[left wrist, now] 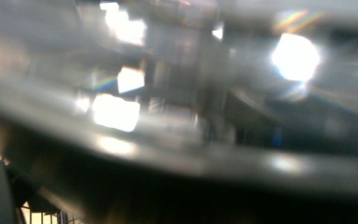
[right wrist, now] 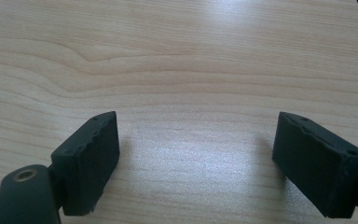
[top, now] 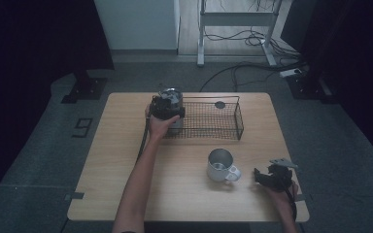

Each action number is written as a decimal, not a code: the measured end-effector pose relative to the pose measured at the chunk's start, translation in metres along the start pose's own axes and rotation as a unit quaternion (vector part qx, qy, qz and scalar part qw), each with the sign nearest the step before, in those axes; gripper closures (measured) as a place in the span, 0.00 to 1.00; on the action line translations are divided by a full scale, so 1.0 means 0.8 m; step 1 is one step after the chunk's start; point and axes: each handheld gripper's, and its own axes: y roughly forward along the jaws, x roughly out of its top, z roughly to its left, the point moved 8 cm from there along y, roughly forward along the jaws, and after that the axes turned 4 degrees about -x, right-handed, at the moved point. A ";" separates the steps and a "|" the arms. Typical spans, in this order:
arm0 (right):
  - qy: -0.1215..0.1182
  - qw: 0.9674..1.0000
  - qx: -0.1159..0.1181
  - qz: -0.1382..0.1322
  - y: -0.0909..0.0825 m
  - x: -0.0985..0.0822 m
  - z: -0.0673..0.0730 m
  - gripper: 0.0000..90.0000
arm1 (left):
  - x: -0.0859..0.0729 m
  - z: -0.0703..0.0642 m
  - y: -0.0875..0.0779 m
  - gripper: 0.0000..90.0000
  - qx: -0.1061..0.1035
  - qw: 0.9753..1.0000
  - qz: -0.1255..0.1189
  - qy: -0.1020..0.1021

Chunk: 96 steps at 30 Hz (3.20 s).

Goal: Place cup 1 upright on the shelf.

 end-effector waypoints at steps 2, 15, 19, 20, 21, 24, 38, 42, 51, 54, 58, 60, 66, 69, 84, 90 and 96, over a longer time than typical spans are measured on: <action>0.000 1.000 0.000 0.000 0.000 0.000 0.000 0.16 | -0.001 -0.001 0.001 0.04 0.001 1.000 0.000 0.001; 0.000 1.000 0.000 0.000 0.000 0.000 0.000 0.16 | -0.005 -0.005 0.004 0.04 0.007 1.000 0.007 0.013; -0.001 1.000 0.000 0.000 0.000 0.000 0.000 0.16 | -0.005 -0.005 0.004 0.04 0.006 1.000 0.008 0.013; -0.001 1.000 0.000 0.000 0.000 0.000 0.000 0.16 | -0.005 -0.005 0.004 0.04 0.006 1.000 0.008 0.013; -0.001 1.000 0.000 -0.001 0.000 0.000 0.000 0.16 | -0.006 -0.005 0.004 0.04 0.006 1.000 0.008 0.013; -0.001 1.000 0.000 0.000 0.000 0.000 0.000 0.16 | -0.008 -0.006 0.003 0.04 0.007 1.000 0.008 0.013; -0.001 1.000 0.000 -0.001 0.000 0.000 0.000 0.16 | -0.012 -0.008 -0.004 0.03 0.013 1.000 0.000 0.024; -0.001 1.000 0.000 0.000 0.000 0.000 0.000 0.16 | -0.009 -0.010 -0.012 0.02 0.008 1.000 -0.003 0.023; -0.001 1.000 -0.002 -0.001 0.000 0.000 0.000 0.17 | -0.002 -0.009 -0.035 0.01 0.008 0.999 -0.018 0.027; 0.000 1.000 -0.001 -0.001 0.000 0.000 0.000 0.17 | -0.002 -0.009 -0.048 0.00 0.005 0.999 -0.021 0.033; 0.000 1.000 -0.001 -0.001 0.000 0.000 0.000 0.17 | -0.002 -0.010 -0.060 0.00 -0.004 0.999 -0.028 0.031; 0.000 1.000 0.000 -0.001 0.000 0.000 0.000 0.17 | -0.004 -0.010 -0.065 0.00 -0.007 0.999 -0.028 0.032; 0.000 1.000 0.000 -0.001 0.000 0.000 0.000 0.17 | -0.009 -0.014 -0.079 0.00 -0.015 0.999 -0.033 0.041; 0.000 1.000 0.000 -0.001 0.000 0.000 0.000 0.17 | -0.011 -0.016 -0.084 0.00 -0.017 0.998 -0.034 0.041; 0.000 1.000 0.000 -0.001 0.000 0.000 0.000 0.17 | -0.031 -0.017 -0.115 0.01 -0.038 0.997 -0.037 0.051; 0.001 1.000 0.000 0.000 0.000 0.000 0.000 0.17 | -0.043 -0.020 -0.141 0.02 -0.039 0.997 -0.049 0.051; 0.001 1.000 0.000 0.000 0.000 0.000 0.001 0.17 | -0.055 -0.028 -0.165 0.02 -0.043 0.996 -0.056 0.061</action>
